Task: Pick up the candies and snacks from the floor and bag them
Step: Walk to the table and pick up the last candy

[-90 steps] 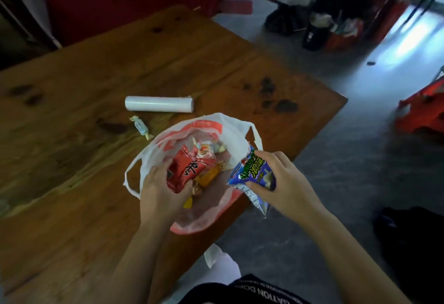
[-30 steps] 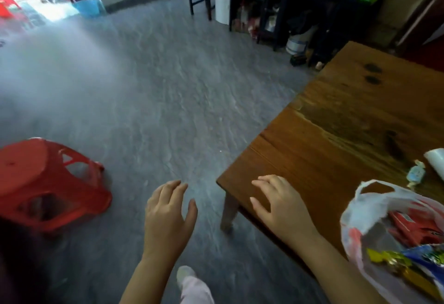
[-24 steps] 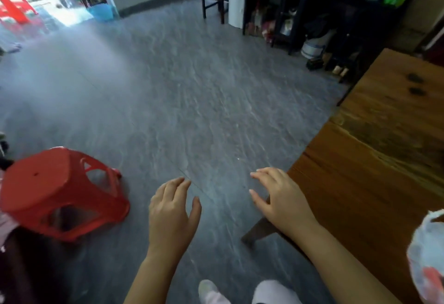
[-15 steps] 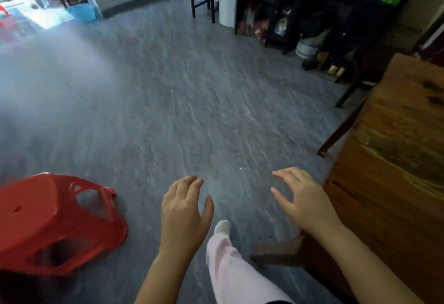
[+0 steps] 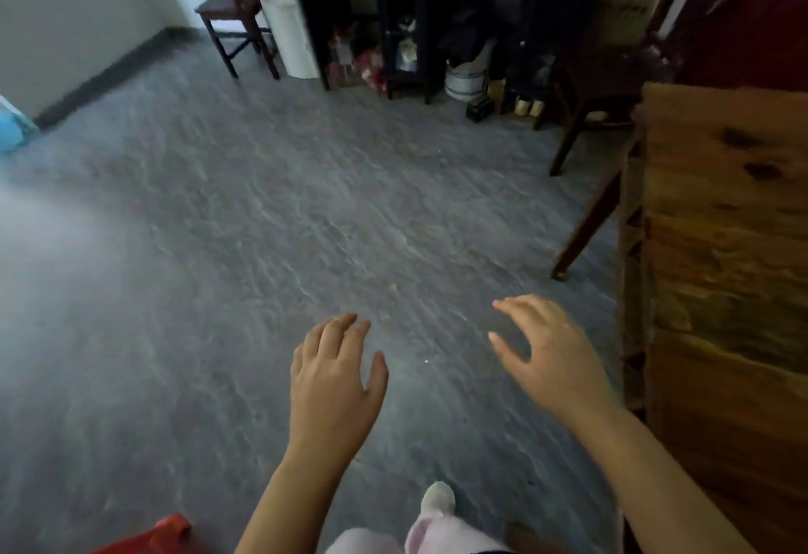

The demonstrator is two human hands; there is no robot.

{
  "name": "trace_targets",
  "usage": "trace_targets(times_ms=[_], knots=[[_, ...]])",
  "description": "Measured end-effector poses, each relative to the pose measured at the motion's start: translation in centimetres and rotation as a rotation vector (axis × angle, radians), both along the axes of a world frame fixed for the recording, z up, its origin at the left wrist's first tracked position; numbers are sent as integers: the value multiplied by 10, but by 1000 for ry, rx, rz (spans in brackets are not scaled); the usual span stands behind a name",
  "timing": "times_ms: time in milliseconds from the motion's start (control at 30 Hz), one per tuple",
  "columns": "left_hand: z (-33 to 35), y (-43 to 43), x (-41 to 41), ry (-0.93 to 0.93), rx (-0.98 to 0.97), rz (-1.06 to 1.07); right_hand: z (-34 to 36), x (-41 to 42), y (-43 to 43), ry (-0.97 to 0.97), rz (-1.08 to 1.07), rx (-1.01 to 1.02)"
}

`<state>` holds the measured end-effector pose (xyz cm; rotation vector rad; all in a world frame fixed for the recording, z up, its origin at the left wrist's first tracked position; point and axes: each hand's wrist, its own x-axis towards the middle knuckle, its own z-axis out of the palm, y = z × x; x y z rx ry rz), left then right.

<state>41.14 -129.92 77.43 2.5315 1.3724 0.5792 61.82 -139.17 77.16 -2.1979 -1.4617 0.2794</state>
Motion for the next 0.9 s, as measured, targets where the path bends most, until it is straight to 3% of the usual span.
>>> trace_targets(times_ms=[300,633,900], knots=[[-17,83,119,49,-102,-445,-19,57,7,33,-397,-91],[-18,218,268,59,-94,-851,13,130,94,-24,-709,-83],[-18,186,392,60,-135,-1213,13,160,35,19,-1157,-146]])
